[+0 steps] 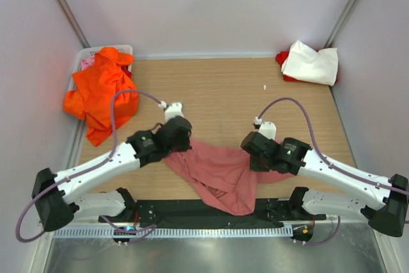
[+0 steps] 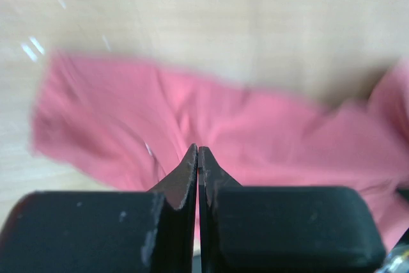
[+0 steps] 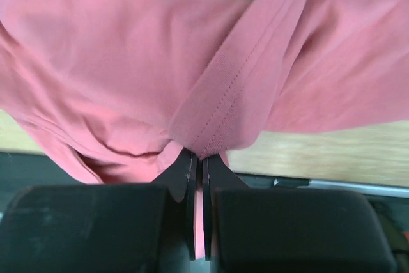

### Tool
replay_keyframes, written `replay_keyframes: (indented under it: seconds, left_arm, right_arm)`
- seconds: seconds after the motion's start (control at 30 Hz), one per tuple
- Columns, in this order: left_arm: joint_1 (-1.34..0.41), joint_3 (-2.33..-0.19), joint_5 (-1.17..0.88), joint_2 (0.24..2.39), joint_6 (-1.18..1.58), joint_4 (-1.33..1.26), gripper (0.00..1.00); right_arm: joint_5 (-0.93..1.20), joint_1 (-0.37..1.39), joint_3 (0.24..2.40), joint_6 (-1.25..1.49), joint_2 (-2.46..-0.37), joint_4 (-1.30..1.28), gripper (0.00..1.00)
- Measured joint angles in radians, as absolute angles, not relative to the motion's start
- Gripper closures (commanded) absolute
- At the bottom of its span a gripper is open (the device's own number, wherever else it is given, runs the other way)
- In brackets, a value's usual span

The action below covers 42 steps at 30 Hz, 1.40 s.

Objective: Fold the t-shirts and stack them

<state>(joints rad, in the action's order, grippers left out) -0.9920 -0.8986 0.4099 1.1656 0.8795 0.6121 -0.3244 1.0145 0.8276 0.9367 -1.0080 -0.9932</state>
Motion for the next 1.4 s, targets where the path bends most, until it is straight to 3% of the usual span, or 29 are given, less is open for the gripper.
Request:
replay_keyframes:
  seconds: [0.1, 0.13, 0.17, 0.2, 0.3, 0.4, 0.53, 0.6, 0.97, 1.1, 1.27, 1.3, 1.33, 1.4]
  left_arm:
    - [-0.819, -1.008, 0.388, 1.134, 0.822, 0.609, 0.99]
    - [-0.773, -1.031, 0.381, 1.129, 0.809, 0.611, 0.94]
    - [-0.728, -1.053, 0.369, 1.127, 0.797, 0.611, 0.87]
    - [-0.702, -1.069, 0.346, 1.127, 0.787, 0.609, 0.63]
    - [-0.709, -1.06, 0.255, 1.145, 0.782, 0.583, 0.28]
    - [-0.815, -0.976, 0.207, 1.192, 0.817, 0.534, 0.18]
    - [-0.978, -0.826, 0.159, 1.246, 0.88, 0.468, 0.22]
    - [-1.014, -0.792, 0.141, 1.27, 0.902, 0.461, 0.3]
    - [-1.051, -0.872, 0.136, 1.465, 0.912, 0.368, 0.38]
    - [-1.056, -0.884, 0.133, 1.541, 0.91, 0.355, 0.37]
    - [-1.087, -0.887, 0.138, 1.589, 0.91, 0.368, 0.25]
    - [-1.095, -0.891, 0.141, 1.591, 0.91, 0.371, 0.28]
    - [-1.104, -0.897, 0.144, 1.593, 0.91, 0.374, 0.5]
    - [-1.114, -0.908, 0.153, 1.602, 0.913, 0.377, 0.72]
  right_arm:
    - [-0.382, 0.948, 0.926, 0.892, -1.013, -1.036, 0.97]
    - [-0.401, 0.924, 0.957, 0.875, -1.023, -1.05, 0.97]
    - [-0.416, 0.905, 0.982, 0.859, -1.034, -1.058, 0.97]
    - [-0.43, 0.89, 1.0, 0.843, -1.046, -1.062, 0.97]
    - [-0.444, 0.879, 1.005, 0.813, -1.075, -1.063, 0.96]
    - [-0.442, 0.867, 0.966, 0.798, -1.095, -1.05, 0.94]
    - [-0.437, 0.836, 0.932, 0.784, -1.135, -1.041, 0.9]
    - [-0.432, 0.822, 0.931, 0.778, -1.154, -1.029, 0.89]
    - [-0.393, 0.802, 0.889, 0.76, -1.174, -0.958, 0.89]
    - [-0.386, 0.798, 0.888, 0.757, -1.174, -0.951, 0.89]
    - [-0.377, 0.789, 0.888, 0.753, -1.174, -0.947, 0.89]
    - [-0.374, 0.788, 0.888, 0.753, -1.175, -0.945, 0.89]
    - [-0.373, 0.788, 0.888, 0.75, -1.177, -0.944, 0.89]
    - [-0.371, 0.786, 0.888, 0.746, -1.184, -0.941, 0.89]
